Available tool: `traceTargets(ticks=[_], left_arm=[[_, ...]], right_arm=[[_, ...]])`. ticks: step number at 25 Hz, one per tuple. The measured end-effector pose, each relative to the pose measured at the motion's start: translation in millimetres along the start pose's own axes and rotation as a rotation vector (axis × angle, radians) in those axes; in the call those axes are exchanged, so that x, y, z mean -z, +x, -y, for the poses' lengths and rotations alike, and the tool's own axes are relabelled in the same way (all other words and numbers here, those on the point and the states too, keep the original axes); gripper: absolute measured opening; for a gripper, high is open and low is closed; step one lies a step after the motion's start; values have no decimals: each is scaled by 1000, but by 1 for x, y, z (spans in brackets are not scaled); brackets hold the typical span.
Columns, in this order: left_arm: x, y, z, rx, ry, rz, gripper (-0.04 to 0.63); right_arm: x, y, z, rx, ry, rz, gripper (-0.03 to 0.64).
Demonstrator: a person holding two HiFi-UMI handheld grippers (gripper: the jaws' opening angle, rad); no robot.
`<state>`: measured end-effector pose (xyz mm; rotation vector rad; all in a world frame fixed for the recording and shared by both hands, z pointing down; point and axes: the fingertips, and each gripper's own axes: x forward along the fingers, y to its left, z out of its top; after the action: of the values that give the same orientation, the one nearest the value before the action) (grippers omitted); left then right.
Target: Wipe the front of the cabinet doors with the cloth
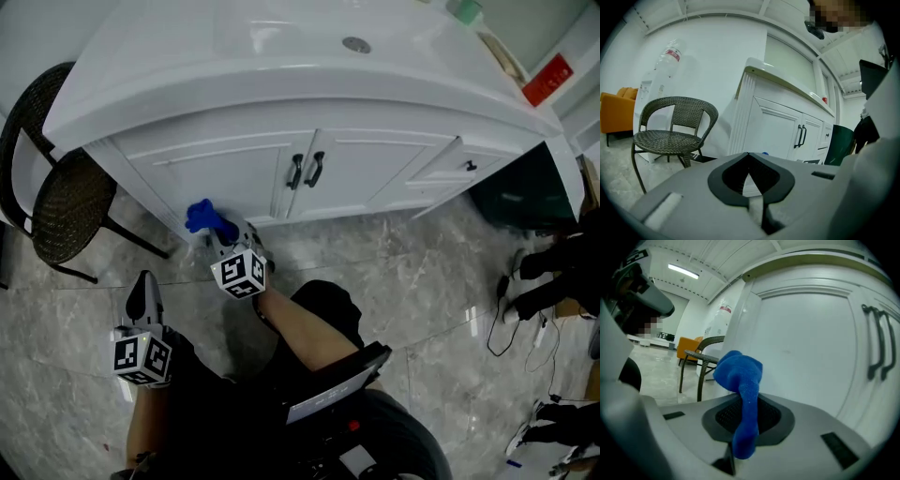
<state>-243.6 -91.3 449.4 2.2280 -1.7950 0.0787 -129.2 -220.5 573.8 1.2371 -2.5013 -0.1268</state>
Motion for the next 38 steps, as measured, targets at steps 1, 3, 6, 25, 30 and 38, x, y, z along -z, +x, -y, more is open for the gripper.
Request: traceTargets(ticks=[1,3,6,25,30,38], left_arm=[[2,5,7,21,-5,-1,3],[7,15,19,62,-10,-4,3],[13,27,36,115,-11,-9,3],[12,35,53,200,-54,8,3],[14,22,33,148,-49,0,3],[14,-16,-8,-13,-8,-6,3]], right_arm=[[7,-6,14,30,20,-12,49],[20,-21,44,98,67,-29,49],[37,-48,87,211,145,-51,49],[67,-88,97,275,361,-168,49],[17,-41,6,-14,281,-41,49],[2,28,-59,-167,212,-6,49]])
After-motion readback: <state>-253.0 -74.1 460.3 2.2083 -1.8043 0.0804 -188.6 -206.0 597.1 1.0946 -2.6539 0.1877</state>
